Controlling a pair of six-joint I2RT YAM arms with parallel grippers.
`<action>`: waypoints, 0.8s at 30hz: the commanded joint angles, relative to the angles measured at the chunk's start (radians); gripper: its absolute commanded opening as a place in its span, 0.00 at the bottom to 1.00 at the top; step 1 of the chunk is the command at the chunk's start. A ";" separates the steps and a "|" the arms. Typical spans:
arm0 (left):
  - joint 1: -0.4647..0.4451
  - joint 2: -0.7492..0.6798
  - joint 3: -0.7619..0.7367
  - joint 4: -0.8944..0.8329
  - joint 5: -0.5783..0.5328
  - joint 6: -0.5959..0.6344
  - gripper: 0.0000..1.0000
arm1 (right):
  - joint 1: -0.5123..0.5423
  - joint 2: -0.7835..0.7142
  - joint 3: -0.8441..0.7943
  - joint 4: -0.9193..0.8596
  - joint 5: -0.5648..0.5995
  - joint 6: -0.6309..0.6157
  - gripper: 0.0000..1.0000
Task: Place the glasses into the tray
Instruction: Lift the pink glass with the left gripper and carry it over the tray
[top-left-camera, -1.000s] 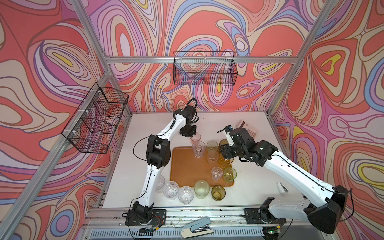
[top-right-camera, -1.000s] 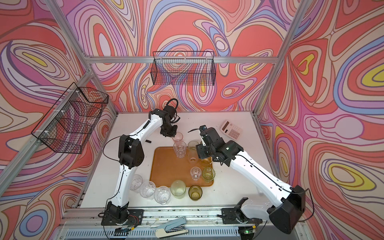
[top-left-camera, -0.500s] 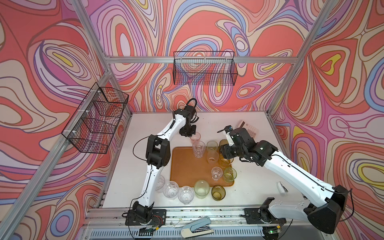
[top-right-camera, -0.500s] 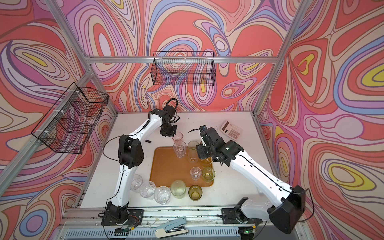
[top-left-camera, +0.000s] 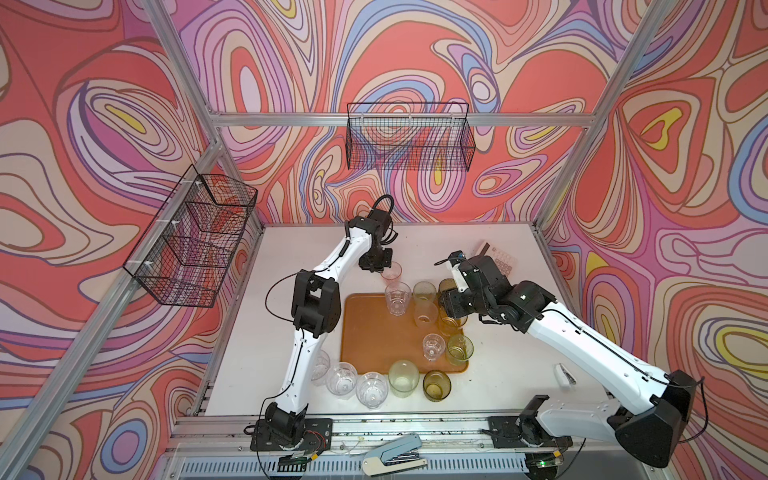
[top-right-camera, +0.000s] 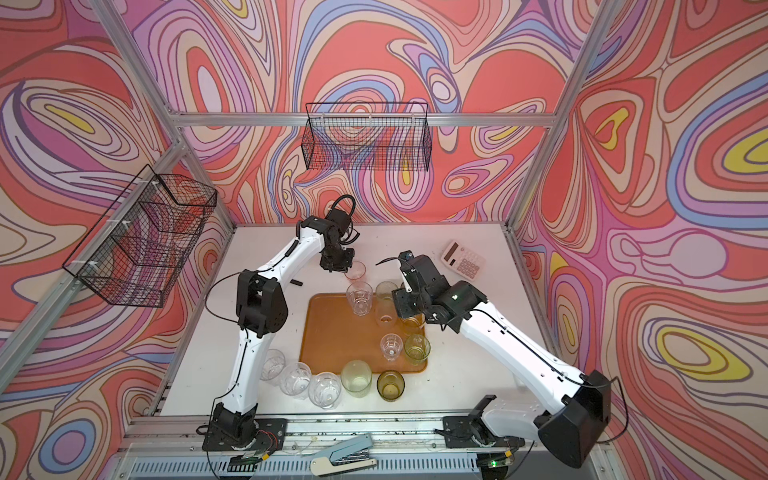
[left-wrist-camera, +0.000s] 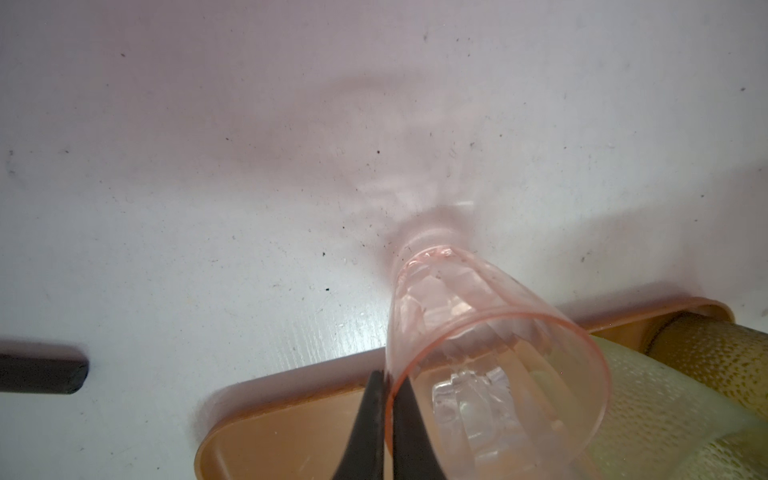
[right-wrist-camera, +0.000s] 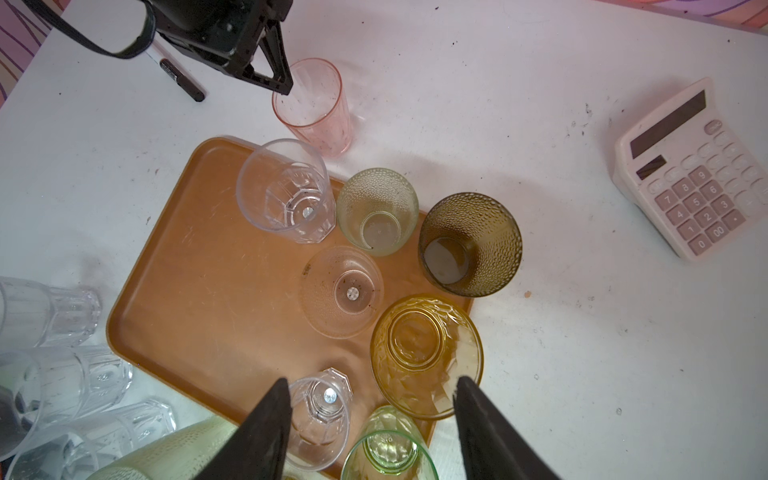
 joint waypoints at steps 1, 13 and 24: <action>0.005 -0.030 0.025 -0.033 -0.031 0.012 0.00 | -0.004 0.005 0.014 0.008 0.005 -0.008 0.65; 0.017 -0.091 0.023 -0.036 -0.039 0.018 0.00 | -0.004 0.009 0.024 0.010 -0.001 -0.005 0.65; 0.028 -0.152 0.015 -0.051 -0.051 0.019 0.00 | -0.004 0.003 0.012 0.012 0.004 -0.008 0.65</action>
